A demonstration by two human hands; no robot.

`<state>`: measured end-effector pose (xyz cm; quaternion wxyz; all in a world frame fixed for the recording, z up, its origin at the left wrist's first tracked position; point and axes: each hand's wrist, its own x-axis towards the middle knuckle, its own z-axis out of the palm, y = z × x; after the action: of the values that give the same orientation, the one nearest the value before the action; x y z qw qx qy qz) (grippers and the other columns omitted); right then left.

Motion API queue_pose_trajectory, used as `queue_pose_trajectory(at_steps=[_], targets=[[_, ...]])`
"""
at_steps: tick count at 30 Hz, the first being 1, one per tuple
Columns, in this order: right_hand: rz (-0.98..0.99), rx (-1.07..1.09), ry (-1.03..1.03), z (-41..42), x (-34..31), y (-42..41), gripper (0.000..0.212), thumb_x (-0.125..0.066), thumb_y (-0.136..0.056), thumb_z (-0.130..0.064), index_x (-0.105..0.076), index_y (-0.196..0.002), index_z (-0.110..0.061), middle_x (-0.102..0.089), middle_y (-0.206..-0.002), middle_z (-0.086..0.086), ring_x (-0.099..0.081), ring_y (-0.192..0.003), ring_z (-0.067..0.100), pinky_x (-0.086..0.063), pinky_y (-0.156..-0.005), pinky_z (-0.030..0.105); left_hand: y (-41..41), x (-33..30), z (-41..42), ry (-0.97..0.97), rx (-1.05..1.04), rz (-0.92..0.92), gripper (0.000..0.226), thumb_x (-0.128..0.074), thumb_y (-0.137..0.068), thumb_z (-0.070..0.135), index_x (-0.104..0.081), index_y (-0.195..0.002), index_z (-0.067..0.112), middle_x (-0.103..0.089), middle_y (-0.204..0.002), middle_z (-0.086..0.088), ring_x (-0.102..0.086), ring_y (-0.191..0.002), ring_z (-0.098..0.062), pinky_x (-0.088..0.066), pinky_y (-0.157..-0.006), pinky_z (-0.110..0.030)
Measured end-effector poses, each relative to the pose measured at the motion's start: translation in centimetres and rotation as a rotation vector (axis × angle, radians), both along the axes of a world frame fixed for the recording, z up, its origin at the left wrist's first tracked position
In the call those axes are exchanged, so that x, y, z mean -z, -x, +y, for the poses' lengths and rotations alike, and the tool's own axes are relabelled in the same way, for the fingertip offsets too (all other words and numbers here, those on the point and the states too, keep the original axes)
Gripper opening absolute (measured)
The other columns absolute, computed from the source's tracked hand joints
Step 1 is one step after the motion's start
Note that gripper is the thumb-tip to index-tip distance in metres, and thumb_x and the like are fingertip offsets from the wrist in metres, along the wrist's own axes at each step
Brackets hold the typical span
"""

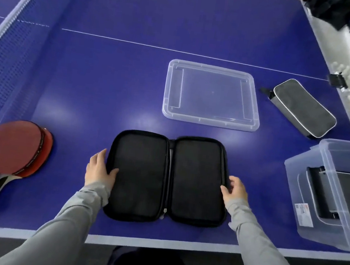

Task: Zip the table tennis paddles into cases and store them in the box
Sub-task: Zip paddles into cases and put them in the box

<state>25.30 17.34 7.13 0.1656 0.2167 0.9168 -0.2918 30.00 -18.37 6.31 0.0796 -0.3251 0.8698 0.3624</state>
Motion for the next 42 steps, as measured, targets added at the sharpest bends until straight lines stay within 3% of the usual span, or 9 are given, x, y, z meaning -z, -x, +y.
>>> queue_pose_trajectory(at_steps=[3,7,11,23,28,33,37,39,42], targets=[[0.142,-0.339,-0.216,-1.9,0.3,-0.8,0.067,-0.066,-0.082,-0.024,-0.036,-0.141,-0.015,-0.037,-0.144,0.013,-0.035,-0.131,0.032,-0.035,-0.102,0.043,-0.7,0.5,2.6,0.316,0.423,-0.079,0.099,-0.067,-0.074,0.055,-0.008,-0.149,0.032,0.000,-0.159,0.001,-0.006,-0.146,-0.023,-0.015,-0.114,-0.043],[-0.015,-0.774,-0.299,-4.8,1.8,-1.6,0.076,-0.056,-0.086,-0.043,-0.011,-0.147,-0.035,-0.002,-0.158,0.000,-0.003,-0.146,0.025,-0.019,-0.114,0.047,-1.2,2.0,5.2,0.342,0.691,-0.274,0.108,-0.057,-0.069,0.073,0.016,-0.143,0.043,0.027,-0.154,0.008,0.019,-0.144,-0.020,-0.002,-0.116,-0.049],[-0.126,-0.837,-0.338,-4.6,3.1,-1.7,0.078,-0.052,-0.087,-0.051,-0.002,-0.146,-0.041,0.014,-0.157,-0.007,0.012,-0.145,0.023,-0.012,-0.115,0.053,-1.1,2.5,4.3,0.360,0.695,-0.327,0.110,-0.056,-0.067,0.076,0.022,-0.138,0.048,0.030,-0.152,0.014,0.021,-0.143,-0.015,-0.003,-0.117,-0.047],[-0.145,-0.849,-0.356,-4.2,3.1,-1.4,0.078,-0.050,-0.087,-0.053,0.003,-0.144,-0.044,0.018,-0.156,-0.010,0.013,-0.145,0.023,-0.012,-0.116,0.051,-1.1,2.0,3.6,0.377,0.700,-0.318,0.111,-0.055,-0.067,0.076,0.030,-0.134,0.046,0.034,-0.150,0.014,0.022,-0.143,-0.014,-0.004,-0.119,-0.043],[-0.156,-0.826,-0.399,-5.4,2.5,-1.4,0.078,-0.050,-0.088,-0.052,0.002,-0.145,-0.041,0.013,-0.157,-0.008,0.011,-0.145,0.023,-0.015,-0.114,0.054,-0.6,1.2,3.3,0.323,0.745,-0.306,0.097,-0.057,-0.079,0.062,0.006,-0.148,0.037,0.022,-0.156,0.009,0.017,-0.145,-0.017,-0.006,-0.118,-0.044],[-0.097,-0.768,-0.422,-6.4,1.8,-1.5,0.077,-0.047,-0.089,-0.051,0.001,-0.147,-0.035,0.004,-0.158,-0.004,0.004,-0.146,0.020,-0.017,-0.115,0.045,-2.1,0.4,0.6,0.356,0.710,-0.114,0.074,-0.051,-0.089,0.048,-0.014,-0.149,0.025,-0.003,-0.159,0.003,-0.005,-0.146,-0.015,-0.009,-0.120,-0.034],[-0.037,-0.757,-0.449,-6.7,1.5,-1.8,0.074,-0.046,-0.090,-0.050,-0.006,-0.148,-0.028,-0.009,-0.157,0.000,-0.008,-0.146,0.017,-0.027,-0.113,0.037,-4.6,-0.9,-4.1,0.377,0.476,0.149,0.063,-0.080,-0.071,0.017,-0.056,-0.128,0.002,-0.049,-0.137,-0.020,-0.051,-0.123,-0.040,-0.043,-0.099,-0.050],[-0.020,-0.741,-0.441,-6.9,1.4,-2.1,0.074,-0.047,-0.089,-0.049,-0.009,-0.148,-0.026,-0.013,-0.157,0.000,-0.012,-0.145,0.017,-0.029,-0.111,0.035,-6.2,-1.2,-7.3,0.416,0.315,0.155,0.063,-0.083,-0.066,0.011,-0.058,-0.123,-0.002,-0.055,-0.129,-0.024,-0.056,-0.113,-0.044,-0.048,-0.089,-0.054],[-0.025,-0.704,-0.433,-7.5,1.2,-2.4,0.074,-0.048,-0.089,-0.048,-0.011,-0.148,-0.026,-0.016,-0.156,0.000,-0.014,-0.145,0.016,-0.030,-0.111,0.034,-8.7,-1.4,-12.5,0.509,0.082,0.155,0.070,-0.080,-0.070,0.013,-0.050,-0.131,-0.001,-0.048,-0.135,-0.023,-0.050,-0.119,-0.044,-0.042,-0.092,-0.056]])
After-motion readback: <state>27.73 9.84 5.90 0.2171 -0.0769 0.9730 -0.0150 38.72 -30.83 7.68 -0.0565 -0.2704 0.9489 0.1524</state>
